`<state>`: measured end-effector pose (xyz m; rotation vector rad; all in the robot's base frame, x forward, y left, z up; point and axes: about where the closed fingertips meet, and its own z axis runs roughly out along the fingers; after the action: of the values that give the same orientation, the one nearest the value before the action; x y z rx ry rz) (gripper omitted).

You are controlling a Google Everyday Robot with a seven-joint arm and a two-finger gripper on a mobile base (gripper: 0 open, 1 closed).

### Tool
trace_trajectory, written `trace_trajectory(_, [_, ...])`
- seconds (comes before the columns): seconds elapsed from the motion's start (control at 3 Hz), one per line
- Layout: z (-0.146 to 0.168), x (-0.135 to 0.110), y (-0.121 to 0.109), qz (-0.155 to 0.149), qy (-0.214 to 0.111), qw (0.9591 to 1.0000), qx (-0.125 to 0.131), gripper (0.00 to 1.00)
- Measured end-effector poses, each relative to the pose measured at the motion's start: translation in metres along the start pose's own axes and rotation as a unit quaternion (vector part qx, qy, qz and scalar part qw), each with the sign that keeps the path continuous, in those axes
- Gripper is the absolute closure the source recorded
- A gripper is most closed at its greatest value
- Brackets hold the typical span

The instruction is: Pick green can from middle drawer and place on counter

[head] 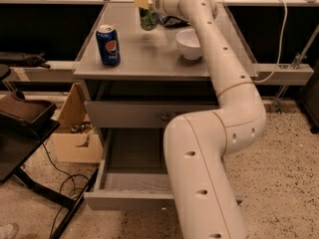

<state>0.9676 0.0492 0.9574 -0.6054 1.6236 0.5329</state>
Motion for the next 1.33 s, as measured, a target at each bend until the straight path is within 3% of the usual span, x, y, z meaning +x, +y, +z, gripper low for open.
trace_trajectory(0.33, [0.01, 0.014, -0.015, 0.032, -0.017, 0.9991, 0.02, 1.0])
trace_trajectory(0.67, [0.02, 0.025, -0.007, 0.076, -0.009, 0.997, 0.014, 1.0])
trace_trajectory(1.0, [0.019, 0.032, 0.004, 0.104, 0.035, 0.9938, 0.018, 0.76])
trace_trajectory(1.33, [0.022, 0.033, 0.005, 0.102, 0.031, 0.9941, 0.015, 0.53])
